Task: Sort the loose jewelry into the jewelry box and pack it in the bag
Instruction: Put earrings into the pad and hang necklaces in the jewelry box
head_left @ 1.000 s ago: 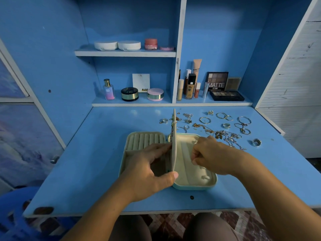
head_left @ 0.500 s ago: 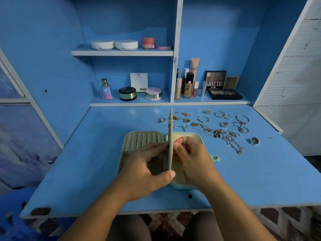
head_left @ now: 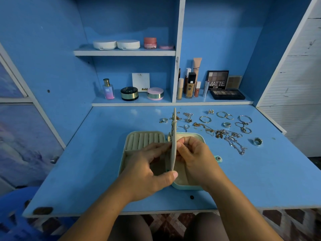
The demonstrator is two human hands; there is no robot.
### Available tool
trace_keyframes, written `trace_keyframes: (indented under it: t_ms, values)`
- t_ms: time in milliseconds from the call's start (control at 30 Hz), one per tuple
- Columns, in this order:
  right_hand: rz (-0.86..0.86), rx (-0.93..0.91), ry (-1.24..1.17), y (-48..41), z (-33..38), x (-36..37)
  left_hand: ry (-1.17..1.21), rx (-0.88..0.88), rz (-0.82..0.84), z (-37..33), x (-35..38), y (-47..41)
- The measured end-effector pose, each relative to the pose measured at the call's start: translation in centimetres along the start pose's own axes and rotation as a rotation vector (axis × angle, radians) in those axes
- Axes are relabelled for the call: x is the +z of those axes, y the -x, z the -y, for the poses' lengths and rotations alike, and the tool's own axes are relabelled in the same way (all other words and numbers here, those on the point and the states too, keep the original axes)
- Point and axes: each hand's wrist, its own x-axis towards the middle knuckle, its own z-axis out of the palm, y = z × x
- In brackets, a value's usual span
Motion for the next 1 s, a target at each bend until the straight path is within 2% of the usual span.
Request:
trace_keyframes:
  t_ms: [133, 300, 567, 833, 1000]
  values:
    - [0.028, 0.002, -0.015, 0.0, -0.2, -0.1, -0.009, -0.005, -0.005, 0.1, 0.0, 0.0]
    - [0.071, 0.055, -0.144, 0.0, -0.2, -0.2, -0.015, 0.002, -0.006, 0.2, 0.0, 0.0]
    - [0.072, 0.059, -0.107, 0.2, 0.2, 0.0, -0.020, 0.000, -0.006, 0.2, 0.0, 0.0]
    - [-0.155, -0.069, 0.227, 0.5, -0.1, 0.8, -0.050, 0.007, -0.009, 0.1, 0.1, -0.1]
    - [-0.216, -0.070, 0.108, 0.6, 0.1, 0.6, -0.030, 0.016, -0.013, 0.0, 0.1, 0.0]
